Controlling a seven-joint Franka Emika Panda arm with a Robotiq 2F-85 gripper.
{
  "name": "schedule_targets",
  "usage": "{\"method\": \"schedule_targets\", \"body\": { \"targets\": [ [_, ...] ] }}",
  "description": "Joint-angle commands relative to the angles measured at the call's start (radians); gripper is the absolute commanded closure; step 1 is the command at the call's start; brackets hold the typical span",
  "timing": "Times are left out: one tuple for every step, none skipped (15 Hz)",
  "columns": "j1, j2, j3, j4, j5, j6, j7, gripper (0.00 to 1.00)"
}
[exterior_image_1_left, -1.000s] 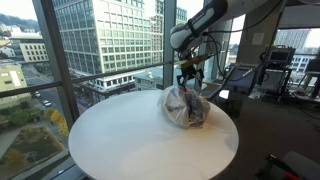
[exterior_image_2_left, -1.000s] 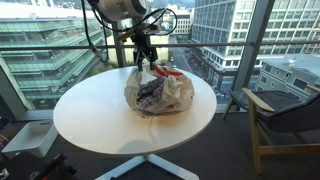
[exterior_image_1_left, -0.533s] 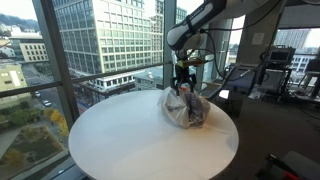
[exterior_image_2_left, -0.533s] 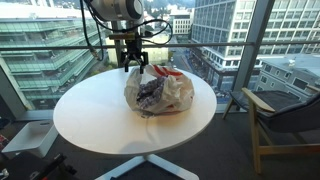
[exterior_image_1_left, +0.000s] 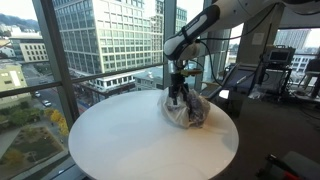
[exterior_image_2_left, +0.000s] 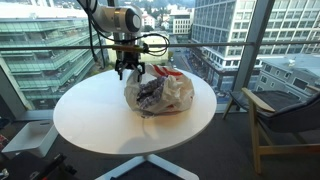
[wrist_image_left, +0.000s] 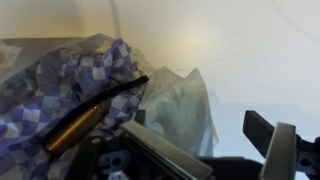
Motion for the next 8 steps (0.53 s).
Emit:
{"method": "schedule_targets", "body": {
  "targets": [
    [0.012, 0.026, -0.007, -0.016, -0.112, 0.094, -0.089, 0.00],
    [0.024, 0.030, -0.020, -0.026, -0.163, 0.127, -0.071, 0.00],
    [0.016, 0.032, -0.012, -0.035, -0.166, 0.146, -0.068, 0.00],
    [0.009, 0.036, -0.008, -0.045, -0.165, 0.178, -0.058, 0.00],
    [0.006, 0.041, -0.005, -0.051, -0.161, 0.198, -0.053, 0.00],
    [-0.001, 0.049, 0.003, -0.053, -0.142, 0.215, -0.057, 0.00],
    [-0.003, 0.053, 0.005, -0.055, -0.135, 0.232, -0.053, 0.00],
    [-0.003, 0.058, 0.006, -0.058, -0.135, 0.252, -0.056, 0.00]
  ]
}}
